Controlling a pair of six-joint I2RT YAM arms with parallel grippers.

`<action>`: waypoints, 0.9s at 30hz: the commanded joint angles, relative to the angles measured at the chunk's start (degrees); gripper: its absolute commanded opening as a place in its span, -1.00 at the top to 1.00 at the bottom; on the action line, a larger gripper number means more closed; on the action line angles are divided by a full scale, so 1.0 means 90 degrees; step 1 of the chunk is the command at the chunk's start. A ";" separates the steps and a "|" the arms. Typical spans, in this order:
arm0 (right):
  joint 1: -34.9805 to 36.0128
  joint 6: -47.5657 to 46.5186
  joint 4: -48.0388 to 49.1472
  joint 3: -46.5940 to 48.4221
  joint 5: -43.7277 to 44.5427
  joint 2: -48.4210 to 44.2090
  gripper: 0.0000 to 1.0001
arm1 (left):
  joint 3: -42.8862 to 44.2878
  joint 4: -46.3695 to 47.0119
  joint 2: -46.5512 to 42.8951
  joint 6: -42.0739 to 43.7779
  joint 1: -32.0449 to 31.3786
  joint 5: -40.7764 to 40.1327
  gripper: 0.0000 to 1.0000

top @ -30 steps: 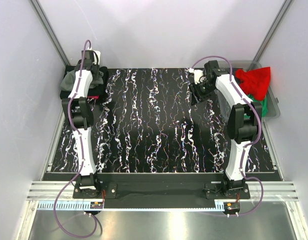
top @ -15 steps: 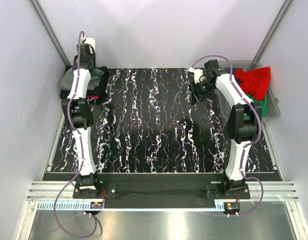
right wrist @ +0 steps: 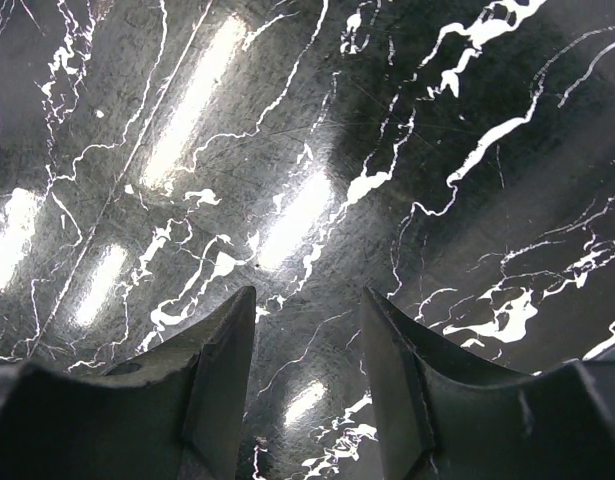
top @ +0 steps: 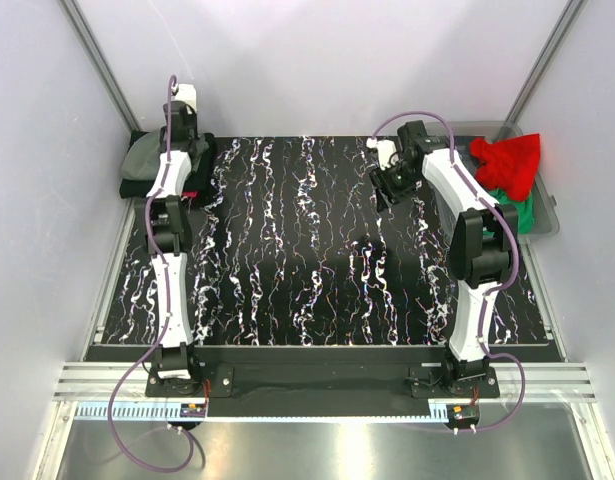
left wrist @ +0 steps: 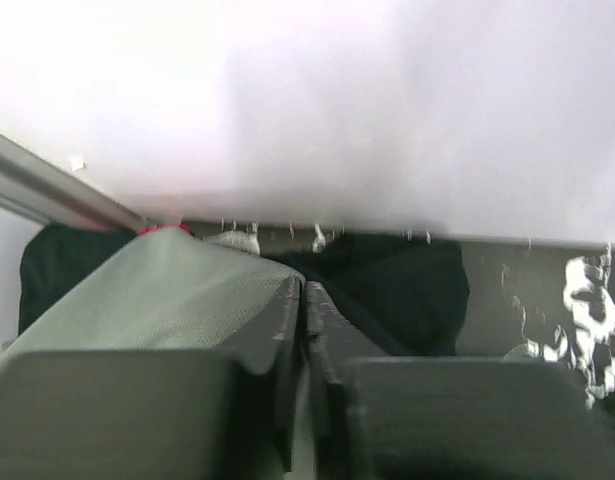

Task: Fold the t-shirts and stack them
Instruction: Neatly place the folded tshirt to the corner

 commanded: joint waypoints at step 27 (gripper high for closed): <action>0.0545 -0.0049 -0.0005 0.0498 -0.0096 0.0000 -0.06 | -0.3508 -0.1664 -0.3308 0.0507 0.0192 0.0817 -0.93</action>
